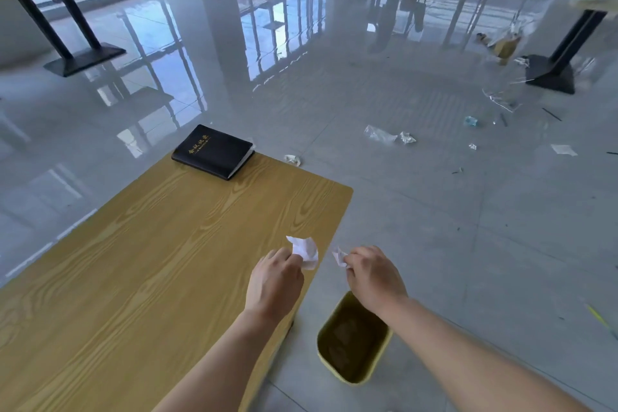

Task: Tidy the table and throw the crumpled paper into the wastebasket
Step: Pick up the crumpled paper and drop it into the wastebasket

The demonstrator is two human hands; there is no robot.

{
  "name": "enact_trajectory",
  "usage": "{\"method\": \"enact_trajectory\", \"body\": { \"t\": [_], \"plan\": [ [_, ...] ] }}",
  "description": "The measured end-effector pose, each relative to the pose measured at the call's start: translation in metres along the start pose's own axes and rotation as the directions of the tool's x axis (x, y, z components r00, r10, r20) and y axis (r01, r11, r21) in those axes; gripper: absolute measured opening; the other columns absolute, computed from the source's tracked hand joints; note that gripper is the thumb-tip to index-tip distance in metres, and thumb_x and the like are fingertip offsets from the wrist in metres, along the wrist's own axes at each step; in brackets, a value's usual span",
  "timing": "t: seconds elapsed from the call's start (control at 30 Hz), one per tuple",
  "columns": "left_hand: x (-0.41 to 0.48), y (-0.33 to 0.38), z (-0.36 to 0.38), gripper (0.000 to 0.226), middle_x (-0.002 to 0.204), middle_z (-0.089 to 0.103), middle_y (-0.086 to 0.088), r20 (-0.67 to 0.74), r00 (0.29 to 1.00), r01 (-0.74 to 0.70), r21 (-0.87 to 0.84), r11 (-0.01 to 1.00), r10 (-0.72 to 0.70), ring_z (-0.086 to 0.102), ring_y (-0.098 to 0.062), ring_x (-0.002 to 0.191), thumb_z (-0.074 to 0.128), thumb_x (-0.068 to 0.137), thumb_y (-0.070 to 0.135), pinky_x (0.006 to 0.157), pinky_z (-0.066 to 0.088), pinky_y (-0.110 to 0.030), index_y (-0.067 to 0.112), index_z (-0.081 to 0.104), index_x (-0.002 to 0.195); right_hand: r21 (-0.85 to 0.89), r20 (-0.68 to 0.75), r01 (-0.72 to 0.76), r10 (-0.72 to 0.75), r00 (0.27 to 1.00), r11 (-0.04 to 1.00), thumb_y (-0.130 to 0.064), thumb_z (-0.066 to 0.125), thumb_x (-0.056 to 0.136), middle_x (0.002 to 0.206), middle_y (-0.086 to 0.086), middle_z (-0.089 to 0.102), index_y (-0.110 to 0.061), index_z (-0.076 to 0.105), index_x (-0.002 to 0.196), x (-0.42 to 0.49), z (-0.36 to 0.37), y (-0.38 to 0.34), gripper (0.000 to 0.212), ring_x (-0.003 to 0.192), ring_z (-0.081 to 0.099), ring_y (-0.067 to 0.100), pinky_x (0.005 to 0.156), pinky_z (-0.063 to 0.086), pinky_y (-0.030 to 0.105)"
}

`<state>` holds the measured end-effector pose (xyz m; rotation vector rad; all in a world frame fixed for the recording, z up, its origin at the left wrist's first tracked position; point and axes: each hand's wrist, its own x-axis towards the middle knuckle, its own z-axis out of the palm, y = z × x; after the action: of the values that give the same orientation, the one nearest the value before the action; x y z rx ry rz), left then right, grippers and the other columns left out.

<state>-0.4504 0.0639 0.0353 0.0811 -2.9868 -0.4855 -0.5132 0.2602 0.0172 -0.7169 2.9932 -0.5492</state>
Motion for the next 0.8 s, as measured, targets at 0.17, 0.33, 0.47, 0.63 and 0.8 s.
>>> {"method": "enact_trajectory", "body": {
  "t": [0.17,0.33,0.47,0.63,0.8],
  "plan": [
    [-0.01,0.055,0.036,0.017,0.074,0.058,-0.004,0.051,0.997,0.052,0.019,0.998,-0.053,0.052,-0.025,0.07,0.053,0.089,0.006,0.057,0.045,-0.038,0.012,0.067,0.082,0.011,0.055,0.023,-0.023,0.998,1.0,-0.019,0.05,0.096,0.099,0.001,0.063,-0.015,0.069,0.108,-0.013,-0.002,0.066,0.023,0.096,0.052,0.018,0.07,0.043,0.025],
    [-0.021,0.097,0.07,0.017,0.071,0.06,0.0,0.063,0.99,0.125,0.02,0.992,-0.126,0.053,-0.02,0.067,0.057,0.089,0.007,0.054,0.043,-0.033,0.013,0.067,0.076,0.046,0.103,0.014,-0.019,0.995,0.999,-0.023,0.051,0.097,0.099,0.0,0.063,-0.016,0.069,0.111,-0.027,0.006,0.115,0.024,0.093,0.053,0.017,0.07,0.046,0.025],
    [-0.037,0.112,0.108,0.022,0.078,0.06,0.006,0.111,0.984,0.139,-0.001,0.99,-0.138,0.052,-0.011,0.07,0.05,0.097,0.016,0.061,0.046,-0.024,0.019,0.069,0.086,0.068,0.17,-0.049,0.037,0.985,0.996,-0.022,0.049,0.096,0.101,0.002,0.064,-0.016,0.07,0.11,-0.041,0.025,0.142,0.026,0.098,0.055,0.022,0.075,0.048,0.031],
    [-0.053,0.103,0.18,0.024,0.097,0.066,0.007,0.213,0.966,0.157,-0.032,0.987,-0.147,0.056,-0.01,0.081,0.048,0.1,0.021,0.068,0.048,-0.02,0.022,0.07,0.108,0.084,0.274,-0.141,0.113,0.955,0.986,-0.02,0.055,0.092,0.097,0.003,0.062,-0.015,0.072,0.105,-0.06,0.082,0.177,0.021,0.099,0.055,0.024,0.074,0.042,0.028],
    [-0.073,0.08,0.256,0.019,0.077,0.06,0.005,0.339,0.923,0.19,0.019,0.982,-0.185,0.046,-0.009,0.062,0.054,0.097,0.019,0.055,0.035,-0.019,0.019,0.073,0.1,0.076,0.385,-0.196,0.152,0.91,0.978,-0.022,0.055,0.094,0.101,0.001,0.064,-0.017,0.07,0.102,-0.081,0.161,0.213,0.018,0.099,0.057,0.022,0.07,0.04,0.026]
  ]
}}
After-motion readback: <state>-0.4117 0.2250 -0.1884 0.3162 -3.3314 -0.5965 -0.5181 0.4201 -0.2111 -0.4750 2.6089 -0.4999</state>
